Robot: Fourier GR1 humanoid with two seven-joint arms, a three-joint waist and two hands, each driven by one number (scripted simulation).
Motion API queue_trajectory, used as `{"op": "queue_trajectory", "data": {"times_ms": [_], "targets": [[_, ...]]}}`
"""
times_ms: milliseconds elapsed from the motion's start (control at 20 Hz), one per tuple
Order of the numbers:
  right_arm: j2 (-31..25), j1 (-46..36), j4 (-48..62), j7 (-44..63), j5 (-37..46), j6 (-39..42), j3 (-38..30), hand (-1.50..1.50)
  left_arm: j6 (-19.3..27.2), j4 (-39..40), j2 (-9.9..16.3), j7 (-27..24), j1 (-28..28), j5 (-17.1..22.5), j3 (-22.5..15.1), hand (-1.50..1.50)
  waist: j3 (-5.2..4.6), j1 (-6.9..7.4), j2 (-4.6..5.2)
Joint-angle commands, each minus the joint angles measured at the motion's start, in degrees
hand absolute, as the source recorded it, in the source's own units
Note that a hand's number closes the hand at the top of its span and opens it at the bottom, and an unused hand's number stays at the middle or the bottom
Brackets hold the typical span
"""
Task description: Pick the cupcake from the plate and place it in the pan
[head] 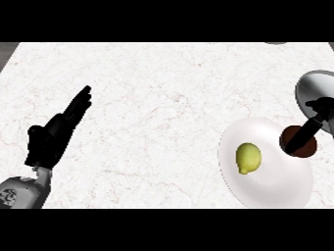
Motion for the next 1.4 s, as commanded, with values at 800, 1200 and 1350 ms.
{"op": "queue_trajectory", "data": {"times_ms": [800,1200,1350], "targets": [[7.25,1.98,6.42,-2.01,7.19,6.79,-1.09,1.5,-4.89,-0.14,-2.93,0.72,0.65,-2.12,3.46,0.0,0.05,-0.16,0.04],[11.51,5.53,7.34,-2.91,10.5,3.05,-0.94,1.5,-3.14,-3.17,-5.42,3.03,1.97,-5.33,2.2,0.0,0.07,-0.13,-0.02],[8.22,2.31,4.49,-1.68,11.79,6.9,-4.06,1.5,-6.87,-1.37,-2.68,-1.95,4.03,-3.67,6.85,0.0,0.04,-0.11,-0.04]]}}
